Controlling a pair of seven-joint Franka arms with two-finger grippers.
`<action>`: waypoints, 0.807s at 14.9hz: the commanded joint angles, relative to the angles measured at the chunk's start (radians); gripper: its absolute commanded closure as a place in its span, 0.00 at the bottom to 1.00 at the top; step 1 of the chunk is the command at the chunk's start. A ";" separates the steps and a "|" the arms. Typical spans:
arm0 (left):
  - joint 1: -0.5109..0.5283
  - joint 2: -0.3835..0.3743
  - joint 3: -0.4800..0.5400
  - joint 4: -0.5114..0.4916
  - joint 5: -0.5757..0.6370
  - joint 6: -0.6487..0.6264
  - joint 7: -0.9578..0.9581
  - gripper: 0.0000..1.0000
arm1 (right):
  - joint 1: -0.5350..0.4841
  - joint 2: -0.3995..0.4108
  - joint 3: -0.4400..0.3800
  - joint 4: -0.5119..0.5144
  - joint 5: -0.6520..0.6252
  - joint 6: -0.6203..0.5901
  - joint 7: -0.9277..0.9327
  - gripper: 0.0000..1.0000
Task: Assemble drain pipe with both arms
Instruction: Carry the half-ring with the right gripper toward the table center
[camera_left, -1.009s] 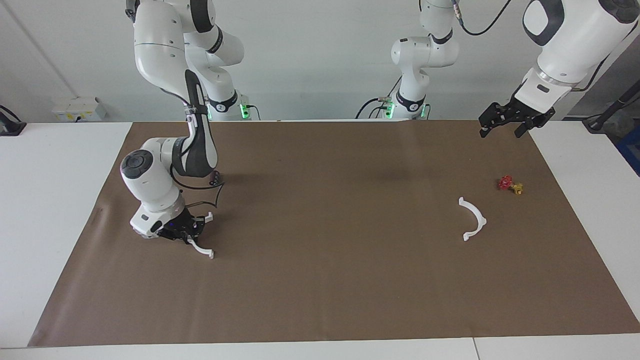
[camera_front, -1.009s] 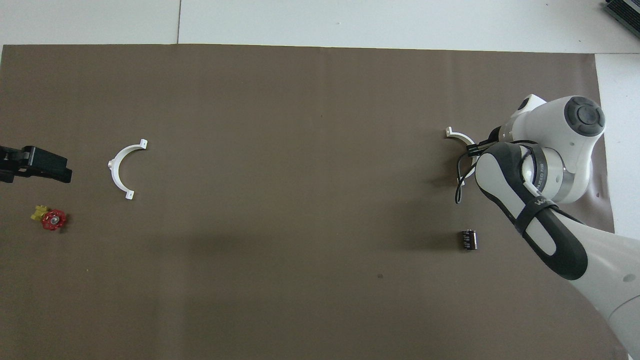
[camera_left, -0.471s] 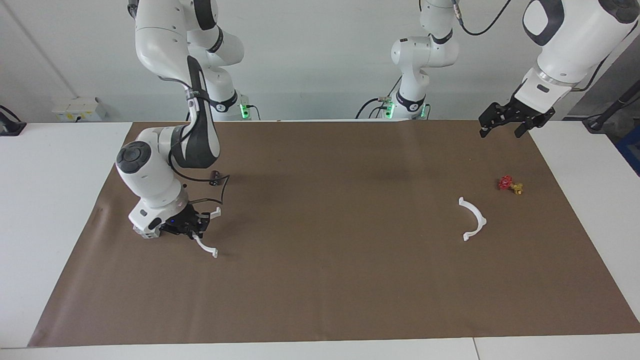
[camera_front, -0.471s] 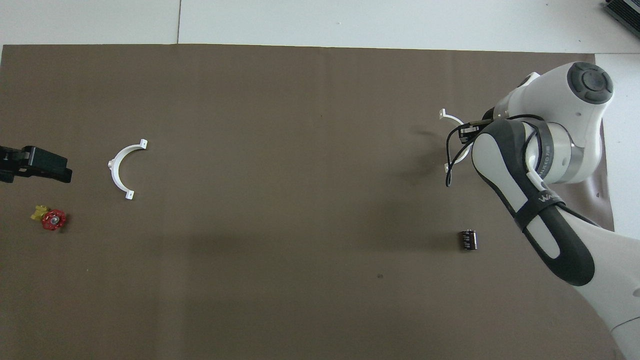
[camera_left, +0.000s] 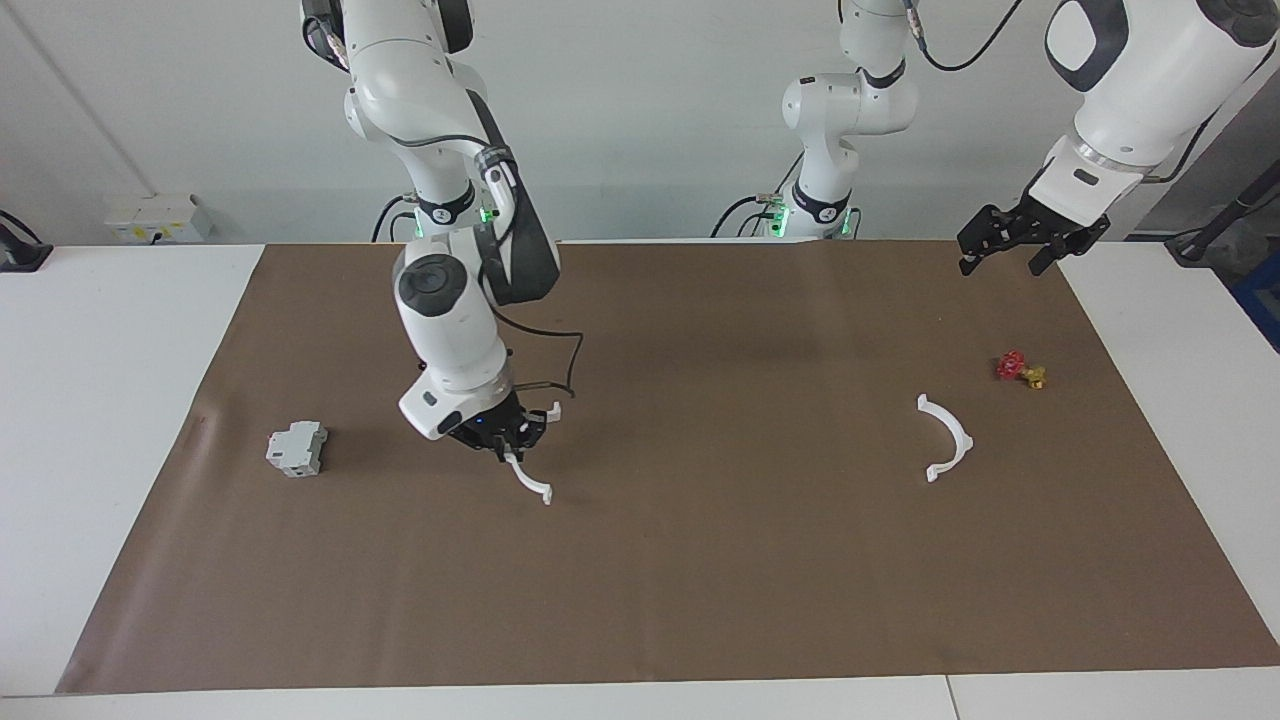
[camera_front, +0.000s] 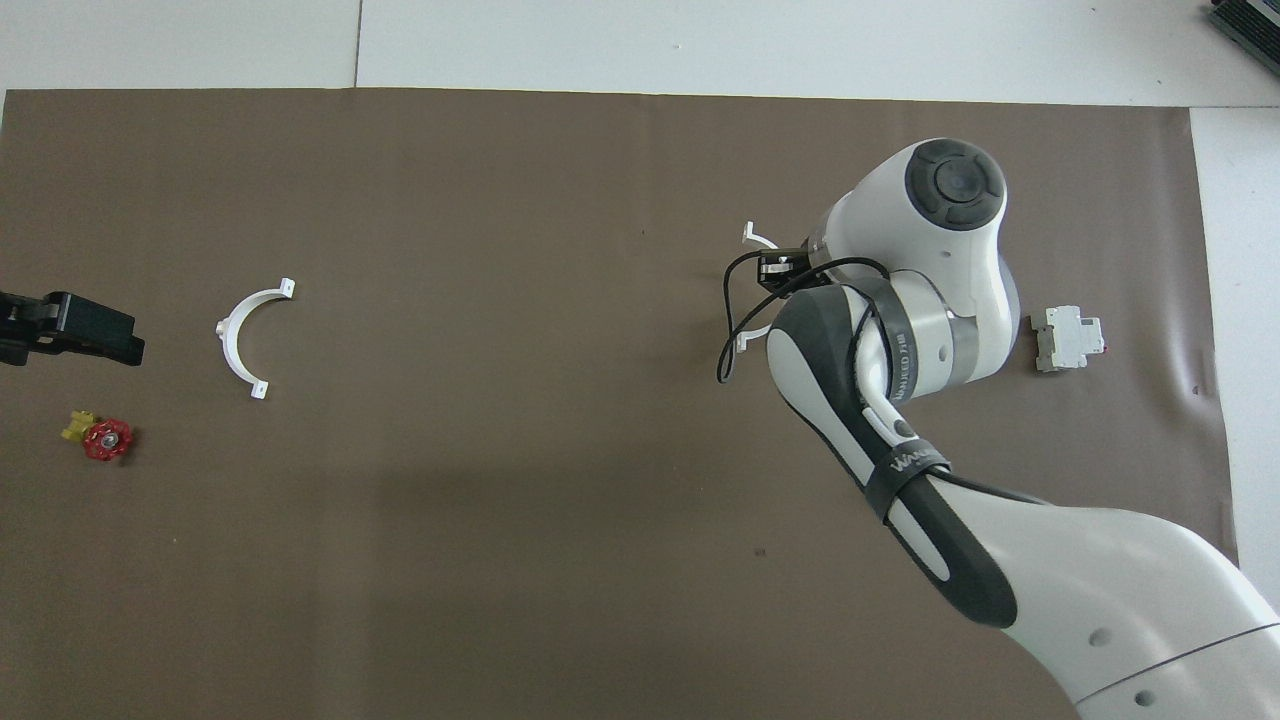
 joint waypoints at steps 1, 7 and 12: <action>0.008 -0.014 -0.007 -0.020 0.016 0.009 -0.004 0.00 | 0.046 0.084 -0.005 0.094 0.006 0.008 0.064 1.00; 0.008 -0.014 -0.007 -0.020 0.016 0.009 -0.004 0.00 | 0.149 0.124 -0.005 0.098 -0.010 0.068 0.113 1.00; 0.008 -0.014 -0.007 -0.020 0.016 0.010 -0.004 0.00 | 0.183 0.124 -0.004 0.079 -0.044 0.076 0.111 1.00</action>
